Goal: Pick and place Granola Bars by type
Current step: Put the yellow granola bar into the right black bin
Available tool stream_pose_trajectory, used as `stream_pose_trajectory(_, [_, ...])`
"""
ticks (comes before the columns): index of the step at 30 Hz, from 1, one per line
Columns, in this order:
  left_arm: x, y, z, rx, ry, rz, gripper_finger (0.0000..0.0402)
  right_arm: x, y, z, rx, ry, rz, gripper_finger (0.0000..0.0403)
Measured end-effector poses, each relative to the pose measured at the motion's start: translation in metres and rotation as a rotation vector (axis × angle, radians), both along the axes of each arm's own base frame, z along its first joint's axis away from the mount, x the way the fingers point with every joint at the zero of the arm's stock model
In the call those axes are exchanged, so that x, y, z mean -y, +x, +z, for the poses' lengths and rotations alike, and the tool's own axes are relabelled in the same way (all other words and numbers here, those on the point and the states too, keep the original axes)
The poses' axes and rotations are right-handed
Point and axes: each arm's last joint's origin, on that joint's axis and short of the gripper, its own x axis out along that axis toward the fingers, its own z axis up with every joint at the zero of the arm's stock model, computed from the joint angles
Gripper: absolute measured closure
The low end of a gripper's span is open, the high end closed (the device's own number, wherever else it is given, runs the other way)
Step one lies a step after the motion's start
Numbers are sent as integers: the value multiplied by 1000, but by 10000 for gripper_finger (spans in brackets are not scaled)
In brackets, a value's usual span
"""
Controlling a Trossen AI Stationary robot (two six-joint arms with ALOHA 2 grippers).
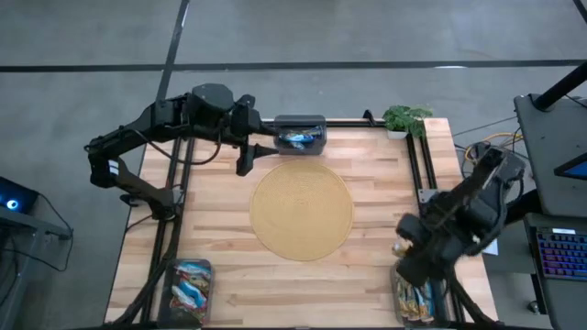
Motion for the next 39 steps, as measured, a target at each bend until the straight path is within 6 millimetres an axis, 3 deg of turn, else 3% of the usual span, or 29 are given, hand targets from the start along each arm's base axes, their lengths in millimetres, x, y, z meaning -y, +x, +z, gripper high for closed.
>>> stream_pose_trajectory(7, [3, -6, -11, -120, -34, -33, 228, -36, -19, -31, -65, 57, -109, 375])
stream_pose_trajectory(17, [11, -25, -9, -131, -77, -181, 393, -56, -44, -63, -161, 40, -256, 375])
stream_pose_trajectory(25, [15, -45, -4, -107, -68, -183, 401, -61, -45, -95, -177, 17, -266, 375])
stream_pose_trajectory(32, [17, -52, -14, -89, -72, -179, 401, -68, -45, -132, -229, 67, -155, 375])
stream_pose_trajectory(39, [17, -55, -25, -93, -118, -155, 401, -68, -47, -153, -290, 103, -217, 375])
